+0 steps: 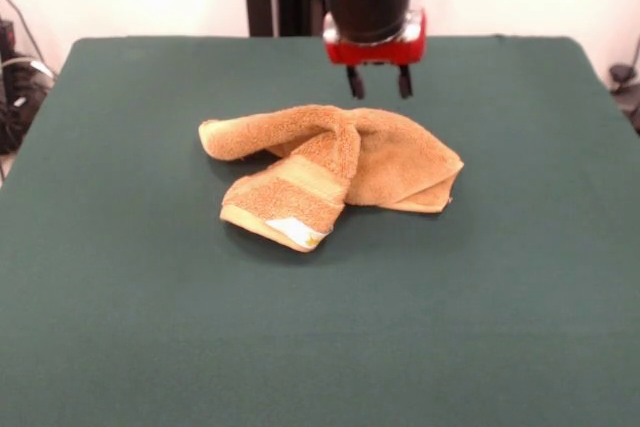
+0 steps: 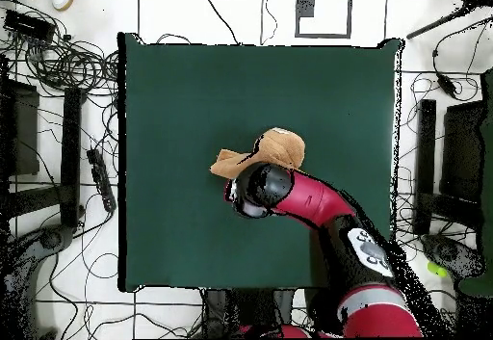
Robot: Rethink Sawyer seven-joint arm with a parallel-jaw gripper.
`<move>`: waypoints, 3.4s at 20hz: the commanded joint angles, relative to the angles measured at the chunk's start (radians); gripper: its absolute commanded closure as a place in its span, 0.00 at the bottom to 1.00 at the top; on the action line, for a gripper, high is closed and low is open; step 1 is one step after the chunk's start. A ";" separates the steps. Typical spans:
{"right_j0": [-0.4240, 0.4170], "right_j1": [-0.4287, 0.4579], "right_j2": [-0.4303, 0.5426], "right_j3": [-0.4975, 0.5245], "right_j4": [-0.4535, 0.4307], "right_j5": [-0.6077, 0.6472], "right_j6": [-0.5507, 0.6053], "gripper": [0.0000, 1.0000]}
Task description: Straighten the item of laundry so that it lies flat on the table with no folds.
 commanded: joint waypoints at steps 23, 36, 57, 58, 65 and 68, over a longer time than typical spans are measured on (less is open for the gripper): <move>0.020 0.199 0.010 -0.320 0.089 0.119 0.226 0.00; 0.019 -0.044 -0.015 -0.189 0.092 0.084 0.224 0.00; 0.086 0.153 -0.078 -0.299 0.052 -0.233 0.256 0.00; 0.089 0.166 -0.078 -0.309 0.063 -0.223 0.253 0.00; 0.143 0.215 -0.102 -0.328 0.135 -0.153 0.303 0.00; 0.155 0.161 -0.094 -0.279 0.175 -0.039 0.318 0.00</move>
